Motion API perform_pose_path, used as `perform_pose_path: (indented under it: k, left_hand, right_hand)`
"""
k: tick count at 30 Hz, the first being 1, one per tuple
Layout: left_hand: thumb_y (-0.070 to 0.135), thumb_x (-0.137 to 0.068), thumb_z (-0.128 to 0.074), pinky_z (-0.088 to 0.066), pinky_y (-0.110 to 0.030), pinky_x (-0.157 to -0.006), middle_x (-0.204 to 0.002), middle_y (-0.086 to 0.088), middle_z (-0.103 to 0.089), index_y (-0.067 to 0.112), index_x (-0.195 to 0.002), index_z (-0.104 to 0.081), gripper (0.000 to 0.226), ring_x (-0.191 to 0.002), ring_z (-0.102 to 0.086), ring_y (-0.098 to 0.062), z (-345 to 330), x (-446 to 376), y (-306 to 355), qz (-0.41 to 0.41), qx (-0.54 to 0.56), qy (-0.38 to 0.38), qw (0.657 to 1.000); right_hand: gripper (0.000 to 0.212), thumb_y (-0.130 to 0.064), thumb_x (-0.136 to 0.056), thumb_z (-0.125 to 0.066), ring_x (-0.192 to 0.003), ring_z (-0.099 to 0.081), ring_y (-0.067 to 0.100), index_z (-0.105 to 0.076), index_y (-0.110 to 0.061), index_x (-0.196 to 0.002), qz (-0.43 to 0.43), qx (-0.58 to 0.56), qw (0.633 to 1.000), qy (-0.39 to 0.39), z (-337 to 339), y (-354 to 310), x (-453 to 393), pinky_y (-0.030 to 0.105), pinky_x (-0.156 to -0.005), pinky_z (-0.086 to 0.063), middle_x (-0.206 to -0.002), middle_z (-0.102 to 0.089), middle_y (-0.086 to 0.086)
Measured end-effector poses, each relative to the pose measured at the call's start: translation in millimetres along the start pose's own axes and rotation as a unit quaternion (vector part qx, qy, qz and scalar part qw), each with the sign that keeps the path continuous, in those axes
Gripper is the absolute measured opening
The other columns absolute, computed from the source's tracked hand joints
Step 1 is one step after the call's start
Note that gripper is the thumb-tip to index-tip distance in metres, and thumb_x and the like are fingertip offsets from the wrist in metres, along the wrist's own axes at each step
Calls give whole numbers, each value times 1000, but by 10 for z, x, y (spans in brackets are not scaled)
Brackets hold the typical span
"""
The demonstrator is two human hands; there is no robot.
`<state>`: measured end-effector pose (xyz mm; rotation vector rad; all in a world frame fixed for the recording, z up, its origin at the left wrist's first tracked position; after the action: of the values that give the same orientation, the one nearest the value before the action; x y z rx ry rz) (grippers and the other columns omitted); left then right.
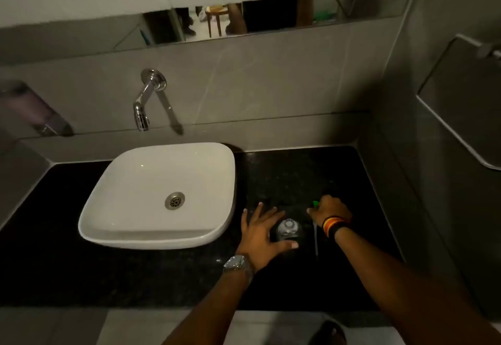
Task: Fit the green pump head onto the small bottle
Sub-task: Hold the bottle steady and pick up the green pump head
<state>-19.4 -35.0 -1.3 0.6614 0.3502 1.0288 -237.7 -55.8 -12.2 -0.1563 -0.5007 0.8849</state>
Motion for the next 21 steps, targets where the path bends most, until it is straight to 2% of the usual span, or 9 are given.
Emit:
perform_pose_path:
  k: [4,9,10,12,14,15,16,18,21]
  left_hand:
    - [67,-72,-75,22,-39,-117,-153,15,-45,48,-130,-61,63,-152,-8,-8,-40,-81,44,8,23,17,1000]
    - [64,-74,-74,20,-46,-118,-153,16,-45,52,-123,-65,51,-148,-6,-5,-65,-120,-46,27,42,18,999]
    - [64,-74,-74,21,-47,-117,-154,15,-44,53,-123,-64,50,-148,-5,-5,-64,-126,-52,27,42,12,999]
    - [62,-77,-73,21,-48,-117,-156,14,-42,51,-123,-64,49,-150,-5,-8,-78,-123,-53,21,43,8,999]
    - [63,-79,-72,22,-45,-116,-156,14,-42,48,-125,-65,49,-153,-5,-12,-103,-117,-46,15,42,11,999]
    - [63,-79,-71,23,-42,-115,-156,14,-42,47,-126,-65,50,-153,-5,-13,-119,-121,-50,16,45,14,999]
    - [64,-78,-71,23,-39,-114,-156,14,-42,46,-126,-66,51,-154,-5,-13,-133,-123,-54,16,49,17,999]
    - [66,-78,-71,25,-36,-112,-156,14,-43,46,-125,-66,52,-154,-5,-12,-142,-115,-71,9,53,21,998]
    - [68,-79,-68,23,-41,-114,-157,12,-42,47,-125,-65,50,-154,-6,-16,-146,-121,-75,-10,41,17,999]
  right_hand:
    - [46,-39,-74,-77,-114,-63,35,-69,-16,-113,-34,25,999,-18,10,-12,-58,42,-90,-54,-122,-67,13]
    - [46,-34,-77,-76,-113,-63,37,-68,-9,-115,-15,-36,999,-36,21,-11,-117,40,-93,-54,-121,-68,17]
    - [41,-34,-81,-74,-110,-64,37,-69,-8,-112,-6,-67,997,-37,75,-19,-105,40,-92,-54,-117,-69,18]
    - [29,-34,-87,-68,-98,-67,38,-72,-6,-93,34,-125,991,-24,236,-52,-20,40,-86,-55,-99,-72,18]
    - [34,-37,-89,-66,-80,-66,36,-65,-7,-71,96,-189,977,17,478,-92,140,39,-74,-52,-75,-67,12]
    - [35,-38,-89,-66,-74,-64,32,-63,-9,-68,124,-220,966,50,623,-105,242,35,-68,-49,-69,-63,8]
    - [33,-39,-88,-67,-72,-63,27,-64,-11,-70,151,-251,952,84,763,-114,359,33,-67,-47,-70,-63,5]
    - [27,-41,-86,-69,-80,-63,18,-70,-14,-85,199,-310,921,129,983,-145,619,32,-73,-48,-86,-66,4]
    - [29,-43,-84,-71,-91,-60,5,-69,-21,-103,245,-358,891,133,1100,-221,978,19,-74,-45,-105,-61,-2]
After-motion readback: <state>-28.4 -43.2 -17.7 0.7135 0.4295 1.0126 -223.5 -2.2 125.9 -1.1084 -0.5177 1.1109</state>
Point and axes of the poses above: each hand's wrist, its own x-axis away from the middle knuckle, its own z-axis out of the back of the hand, y = z × x, the point moved 4 cm from there along -x, towards the middle knuckle
